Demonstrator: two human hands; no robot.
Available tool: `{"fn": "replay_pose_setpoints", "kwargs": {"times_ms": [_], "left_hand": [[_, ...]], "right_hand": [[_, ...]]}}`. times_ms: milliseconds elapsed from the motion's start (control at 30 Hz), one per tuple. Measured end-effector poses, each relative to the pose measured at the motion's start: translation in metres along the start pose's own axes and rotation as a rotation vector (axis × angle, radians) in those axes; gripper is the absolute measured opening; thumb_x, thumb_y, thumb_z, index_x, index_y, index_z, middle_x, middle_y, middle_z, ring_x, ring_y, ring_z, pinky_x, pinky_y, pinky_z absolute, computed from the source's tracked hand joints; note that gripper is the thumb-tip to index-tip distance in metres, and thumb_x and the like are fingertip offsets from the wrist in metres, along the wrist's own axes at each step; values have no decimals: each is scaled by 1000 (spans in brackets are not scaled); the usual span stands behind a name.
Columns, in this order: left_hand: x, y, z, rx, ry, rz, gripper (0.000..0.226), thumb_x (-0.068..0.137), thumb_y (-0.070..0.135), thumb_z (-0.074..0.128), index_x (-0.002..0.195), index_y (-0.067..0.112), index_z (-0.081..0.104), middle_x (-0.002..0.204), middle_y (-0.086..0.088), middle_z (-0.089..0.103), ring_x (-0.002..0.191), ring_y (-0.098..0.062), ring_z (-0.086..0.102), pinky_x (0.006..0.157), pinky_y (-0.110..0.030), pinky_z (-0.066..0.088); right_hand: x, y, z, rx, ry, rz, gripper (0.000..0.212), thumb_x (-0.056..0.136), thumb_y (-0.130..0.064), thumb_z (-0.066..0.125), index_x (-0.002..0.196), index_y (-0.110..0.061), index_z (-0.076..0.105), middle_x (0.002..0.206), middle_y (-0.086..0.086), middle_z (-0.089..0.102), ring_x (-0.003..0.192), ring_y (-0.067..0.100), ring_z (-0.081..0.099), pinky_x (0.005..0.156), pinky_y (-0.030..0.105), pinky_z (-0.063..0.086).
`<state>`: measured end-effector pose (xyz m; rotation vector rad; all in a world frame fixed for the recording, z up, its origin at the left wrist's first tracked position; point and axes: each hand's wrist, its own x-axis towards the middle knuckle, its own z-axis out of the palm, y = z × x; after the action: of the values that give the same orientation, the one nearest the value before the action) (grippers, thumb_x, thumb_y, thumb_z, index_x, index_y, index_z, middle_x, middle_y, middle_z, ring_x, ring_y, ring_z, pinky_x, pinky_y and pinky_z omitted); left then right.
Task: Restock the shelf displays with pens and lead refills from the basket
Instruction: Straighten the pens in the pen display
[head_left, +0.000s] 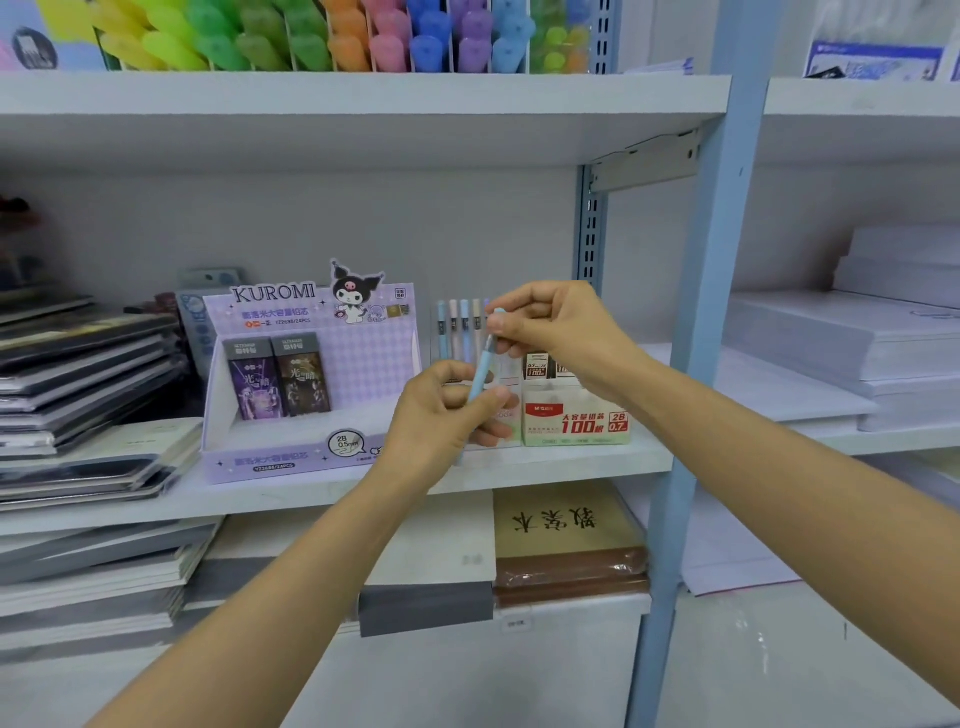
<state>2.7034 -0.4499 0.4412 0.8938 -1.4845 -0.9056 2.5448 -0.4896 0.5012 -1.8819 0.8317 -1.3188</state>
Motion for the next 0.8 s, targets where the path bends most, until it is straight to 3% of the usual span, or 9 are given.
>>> {"fn": "replay_pose_setpoints", "kwargs": {"times_ms": [167, 267, 333, 400, 467, 533, 667, 800], "left_hand": [[-4, 3, -7, 17, 0, 5, 15, 94, 10, 60, 102, -2, 63, 89, -12, 75, 75, -26, 71, 70, -32, 60], [-5, -1, -7, 102, 59, 49, 15, 92, 16, 63, 101, 4, 64, 89, -6, 76, 81, -18, 71, 69, -24, 55], [-5, -8, -12, 404, 185, 199, 18, 92, 24, 64, 107, 15, 63, 98, 4, 72, 91, -7, 63, 76, -18, 47], [-5, -15, -21, 758, 221, 378, 30, 92, 25, 62, 121, 19, 59, 120, 6, 62, 114, -11, 50, 95, -28, 40], [-4, -25, -29, 1044, 88, 418, 49, 93, 29, 59, 139, 20, 46, 145, 3, 45, 136, -17, 33, 113, -39, 22], [-5, -34, -34, 1179, -17, 395, 60, 94, 31, 55, 149, 22, 32, 155, 3, 29, 142, -17, 26, 118, -41, 13], [-5, -37, -38, 1158, 27, 480, 56, 88, 17, 62, 141, 15, 44, 138, -4, 49, 124, -24, 46, 102, -36, 34], [-4, -33, -40, 1216, 123, 644, 42, 79, 8, 69, 120, 9, 61, 108, -6, 62, 110, -29, 54, 91, -37, 41]], "right_hand": [[-1, -3, -4, 134, -31, 42, 25, 88, -4, 65, 113, -3, 65, 95, 15, 73, 78, 16, 72, 70, 21, 57], [-1, -2, -2, 108, -30, 55, 20, 88, -4, 64, 108, -1, 66, 94, 16, 73, 79, 19, 72, 69, 22, 58], [4, -4, -7, 100, 52, 18, 16, 90, -2, 62, 106, -1, 65, 94, 16, 73, 83, 21, 72, 72, 23, 58], [14, -6, -17, 69, 205, -52, 14, 92, -1, 58, 106, -2, 61, 98, 19, 70, 87, 24, 71, 75, 25, 57], [25, -6, -26, -6, 330, -111, 14, 94, -2, 57, 107, -3, 59, 101, 21, 69, 89, 24, 70, 75, 25, 57], [33, -1, -28, -113, 366, -129, 12, 94, -3, 57, 106, -5, 59, 101, 18, 68, 89, 21, 70, 74, 24, 57], [45, 15, -15, -305, 310, -107, 10, 94, -4, 58, 102, -9, 61, 97, 12, 69, 86, 18, 70, 73, 20, 57], [55, 24, -4, -435, 245, -137, 12, 94, -4, 57, 105, -5, 62, 97, 13, 69, 86, 20, 70, 82, 30, 58]]}}
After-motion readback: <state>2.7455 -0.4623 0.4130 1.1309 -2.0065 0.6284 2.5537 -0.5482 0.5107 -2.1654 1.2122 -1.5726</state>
